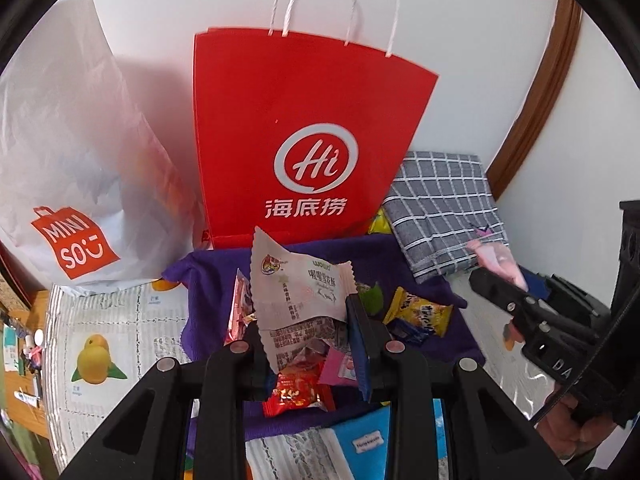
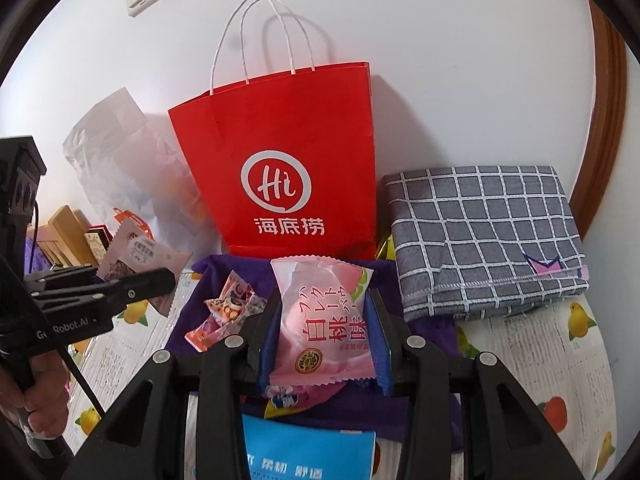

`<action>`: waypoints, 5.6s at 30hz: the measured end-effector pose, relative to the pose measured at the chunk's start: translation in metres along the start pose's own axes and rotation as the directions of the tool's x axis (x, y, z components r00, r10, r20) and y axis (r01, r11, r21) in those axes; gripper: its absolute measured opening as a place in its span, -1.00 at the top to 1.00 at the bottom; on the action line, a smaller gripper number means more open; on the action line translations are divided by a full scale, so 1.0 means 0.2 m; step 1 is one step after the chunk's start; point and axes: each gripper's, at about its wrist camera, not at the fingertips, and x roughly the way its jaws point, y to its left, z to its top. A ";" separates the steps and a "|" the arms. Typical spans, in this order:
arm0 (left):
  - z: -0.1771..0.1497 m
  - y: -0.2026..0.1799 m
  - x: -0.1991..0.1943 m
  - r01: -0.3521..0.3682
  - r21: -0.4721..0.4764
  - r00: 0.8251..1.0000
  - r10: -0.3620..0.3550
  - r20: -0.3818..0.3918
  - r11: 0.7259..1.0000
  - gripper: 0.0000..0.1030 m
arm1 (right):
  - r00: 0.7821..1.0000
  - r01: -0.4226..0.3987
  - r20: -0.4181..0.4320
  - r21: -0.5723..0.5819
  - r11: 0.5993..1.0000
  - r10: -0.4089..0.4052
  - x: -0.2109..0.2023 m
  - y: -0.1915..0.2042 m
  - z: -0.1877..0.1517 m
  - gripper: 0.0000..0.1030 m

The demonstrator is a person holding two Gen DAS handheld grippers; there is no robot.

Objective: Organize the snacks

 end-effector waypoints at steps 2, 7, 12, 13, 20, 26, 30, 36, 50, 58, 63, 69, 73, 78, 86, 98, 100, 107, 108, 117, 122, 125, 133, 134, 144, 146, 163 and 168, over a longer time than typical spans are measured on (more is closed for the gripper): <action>-0.01 0.01 0.04 -0.017 0.007 1.000 0.017 -0.006 1.000 0.46 | 1.000 -0.005 -0.004 0.001 1.000 0.005 0.03 -0.01 0.01 0.24; -0.03 0.05 0.13 -0.017 -0.006 0.999 0.017 -0.034 1.000 0.46 | 1.000 0.004 -0.023 -0.015 1.000 -0.004 0.11 -0.02 0.00 0.24; -0.05 0.06 0.19 -0.039 0.001 0.998 0.039 -0.059 0.999 0.46 | 0.998 0.015 -0.063 -0.037 0.999 -0.017 0.20 -0.03 -0.04 0.24; -0.06 0.06 0.20 -0.039 0.002 0.997 0.039 -0.062 0.999 0.46 | 0.997 0.017 -0.070 -0.038 0.999 -0.020 0.22 -0.04 -0.04 0.24; -0.07 0.08 0.25 -0.044 -0.008 0.995 0.043 -0.088 0.999 0.46 | 0.993 0.017 -0.114 -0.025 1.000 -0.020 0.30 -0.09 -0.08 0.24; -0.07 0.09 0.28 -0.045 -0.013 0.994 0.043 -0.098 0.999 0.46 | 0.990 0.006 -0.141 -0.014 1.000 -0.008 0.34 -0.12 -0.08 0.24; -0.07 0.10 0.28 -0.044 -0.018 0.994 0.042 -0.101 0.999 0.46 | 0.988 0.007 -0.156 -0.022 1.000 -0.010 0.36 -0.11 -0.09 0.24; -0.07 0.10 0.28 -0.044 -0.021 0.994 0.041 -0.097 0.999 0.46 | 0.985 0.001 -0.173 -0.040 0.999 -0.008 0.38 -0.09 -0.10 0.24; -0.07 0.08 0.29 -0.024 -0.010 0.994 0.023 -0.108 1.000 0.46 | 0.971 0.018 -0.236 -0.056 0.998 -0.031 0.45 -0.10 -0.13 0.23; -0.07 0.07 0.30 -0.009 -0.012 0.993 0.008 -0.118 1.000 0.46 | 0.967 0.019 -0.254 -0.066 0.998 -0.035 0.46 -0.09 -0.14 0.23; -0.07 0.08 0.31 -0.009 -0.012 0.993 0.008 -0.121 1.000 0.46 | 0.968 0.016 -0.248 -0.067 0.998 -0.032 0.45 -0.09 -0.13 0.23; -0.08 0.07 0.33 -0.007 -0.009 0.991 0.006 -0.136 1.000 0.46 | 0.977 0.010 -0.212 -0.057 0.998 -0.022 0.38 -0.10 -0.10 0.23; -0.09 0.06 0.35 -0.007 -0.008 0.988 0.006 -0.156 1.000 0.46 | 0.982 0.005 -0.189 -0.050 0.999 -0.014 0.34 -0.10 -0.08 0.23; -0.10 0.06 0.36 -0.004 -0.008 0.986 0.003 -0.165 1.000 0.46 | 0.985 0.007 -0.175 -0.046 0.999 -0.015 0.31 -0.11 -0.07 0.23; -0.10 0.06 0.36 0.004 -0.013 0.985 -0.006 -0.175 1.000 0.46 | 0.984 0.006 -0.175 -0.040 0.999 -0.013 0.30 -0.11 -0.06 0.23; -0.07 0.08 0.33 0.026 -0.040 0.987 -0.032 -0.160 0.999 0.06 | 0.985 0.005 -0.173 -0.041 0.999 -0.012 0.29 -0.10 -0.06 0.23; -0.07 0.08 0.32 0.027 -0.040 0.987 -0.033 -0.155 0.999 0.04 | 0.986 0.006 -0.168 -0.039 0.999 -0.013 0.27 -0.10 -0.05 0.23; -0.06 0.05 0.25 0.031 -0.028 0.991 -0.034 -0.126 0.999 0.00 | 0.990 0.018 -0.140 -0.019 1.000 -0.020 0.20 -0.08 -0.04 0.22; -0.05 0.05 0.22 0.036 -0.025 0.993 -0.038 -0.114 0.999 -0.02 | 0.991 0.018 -0.132 -0.011 1.000 -0.020 0.17 -0.08 -0.04 0.21; -0.07 -0.05 0.06 0.036 0.008 0.997 -0.036 -0.062 0.999 -0.11 | 0.992 0.036 -0.122 0.047 0.998 -0.030 -0.02 -0.06 -0.12 0.11; -0.14 -0.10 -0.04 0.016 0.018 0.997 -0.015 -0.069 1.000 -0.13 | 0.989 0.094 -0.115 0.019 0.995 -0.091 -0.15 -0.03 -0.18 -0.04; -0.20 -0.11 -0.14 -0.001 0.011 0.998 0.001 -0.060 1.000 -0.19 | 0.988 0.116 -0.104 0.026 0.993 -0.113 -0.25 -0.02 -0.22 -0.14; -0.37 -0.18 -0.44 -0.045 -0.001 0.999 0.045 -0.012 0.999 -0.32 | 0.986 0.136 -0.099 0.047 0.990 -0.131 -0.53 0.01 -0.32 -0.23; -0.38 -0.19 -0.47 -0.050 0.000 0.999 0.050 -0.006 0.999 -0.35 | 0.987 0.135 -0.099 0.049 0.990 -0.130 -0.56 0.01 -0.34 -0.26; -0.61 -0.28 -0.80 -0.072 -0.012 0.995 0.073 0.068 0.997 -0.73 | 0.981 0.187 -0.062 0.059 0.981 -0.183 -0.92 0.08 -0.53 -0.68; -0.66 -0.31 -0.87 -0.080 -0.014 0.993 0.080 0.086 0.997 -0.81 | 0.979 0.200 -0.055 0.064 0.978 -0.196 -0.98 0.09 -0.57 -0.77; -1.04 -0.47 -1.12 -0.094 -0.008 0.986 0.095 0.137 0.996 -0.87 | 0.961 0.275 0.007 0.089 0.957 -0.277 -1.39 0.12 -0.88 -0.99; -1.09 -0.52 -1.16 -0.100 -0.001 0.985 0.099 0.138 0.995 -0.87 | 0.958 0.283 0.016 0.086 0.955 -0.286 -1.47 0.13 -0.94 -0.99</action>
